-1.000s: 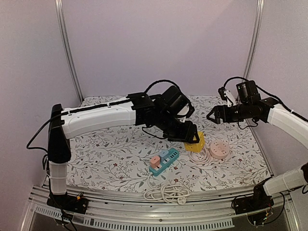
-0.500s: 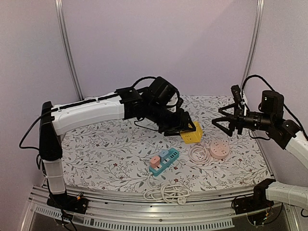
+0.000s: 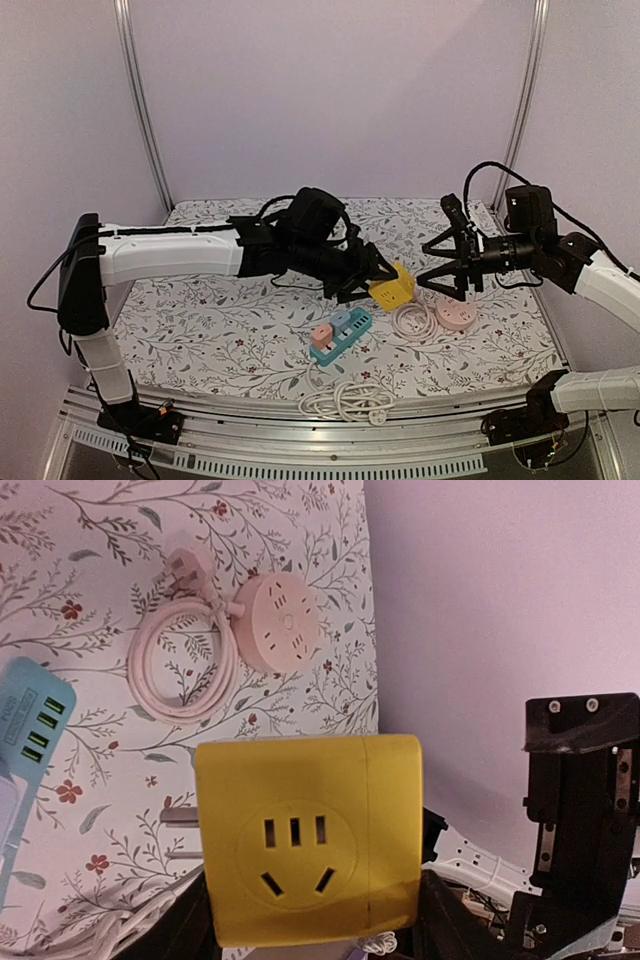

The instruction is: Insert the plug

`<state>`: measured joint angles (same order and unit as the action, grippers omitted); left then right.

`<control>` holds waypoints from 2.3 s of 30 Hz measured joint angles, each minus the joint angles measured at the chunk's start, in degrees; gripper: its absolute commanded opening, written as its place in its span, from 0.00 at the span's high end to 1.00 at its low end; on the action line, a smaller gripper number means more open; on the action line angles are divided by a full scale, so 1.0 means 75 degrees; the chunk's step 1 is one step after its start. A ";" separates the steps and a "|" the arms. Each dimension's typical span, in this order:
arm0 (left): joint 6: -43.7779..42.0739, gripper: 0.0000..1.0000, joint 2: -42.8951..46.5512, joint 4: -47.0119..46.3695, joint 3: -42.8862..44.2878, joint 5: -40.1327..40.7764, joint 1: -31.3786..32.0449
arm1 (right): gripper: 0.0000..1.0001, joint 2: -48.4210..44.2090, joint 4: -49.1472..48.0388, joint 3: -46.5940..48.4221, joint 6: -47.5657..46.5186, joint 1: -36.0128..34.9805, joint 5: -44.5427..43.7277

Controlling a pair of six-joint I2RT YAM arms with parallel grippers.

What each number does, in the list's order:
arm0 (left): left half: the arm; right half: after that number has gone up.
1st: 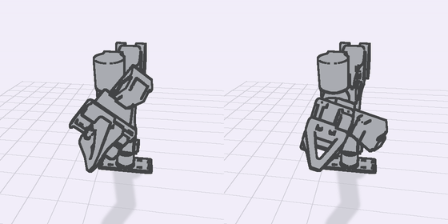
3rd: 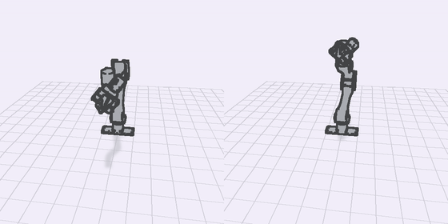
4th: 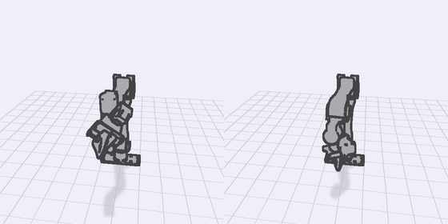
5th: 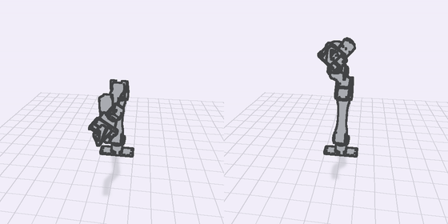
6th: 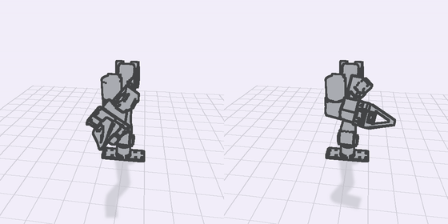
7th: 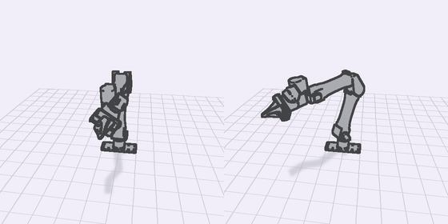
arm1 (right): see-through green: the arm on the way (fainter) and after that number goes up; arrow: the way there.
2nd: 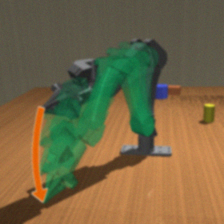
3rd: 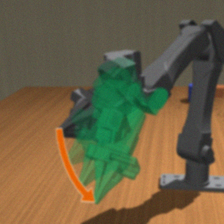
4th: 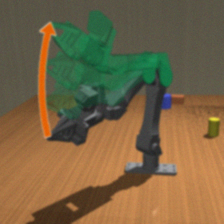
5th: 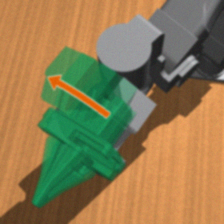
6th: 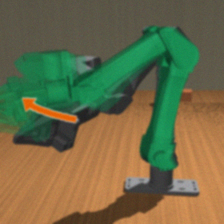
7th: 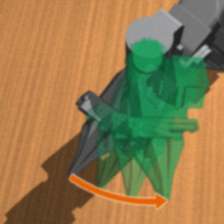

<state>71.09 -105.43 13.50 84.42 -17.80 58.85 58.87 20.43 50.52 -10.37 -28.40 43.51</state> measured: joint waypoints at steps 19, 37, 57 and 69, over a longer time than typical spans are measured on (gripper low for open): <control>0.0061 0.67 0.0128 -0.0417 -0.0140 0.0020 -0.0015 | 0.07 0.1492 0.0466 0.0831 -0.0367 -0.0901 -0.1023; -0.0152 0.69 0.0128 -0.0259 -0.0140 -0.0006 -0.0012 | 0.09 0.1553 0.0393 0.0702 -0.0522 -0.1084 -0.1836; -0.0472 0.69 0.0143 0.0262 -0.0093 0.0146 0.0096 | 0.59 0.1711 0.0370 0.0539 -0.0874 -0.1198 -0.1912; -0.0472 0.29 0.0463 0.0353 -0.0341 0.0312 0.0163 | 1.00 0.1711 0.0309 0.0583 -0.0933 -0.1384 -0.1842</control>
<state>67.55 -101.95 16.14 81.87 -15.46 60.07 71.70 22.74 54.89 -17.37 -38.79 29.69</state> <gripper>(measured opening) 0.594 0.581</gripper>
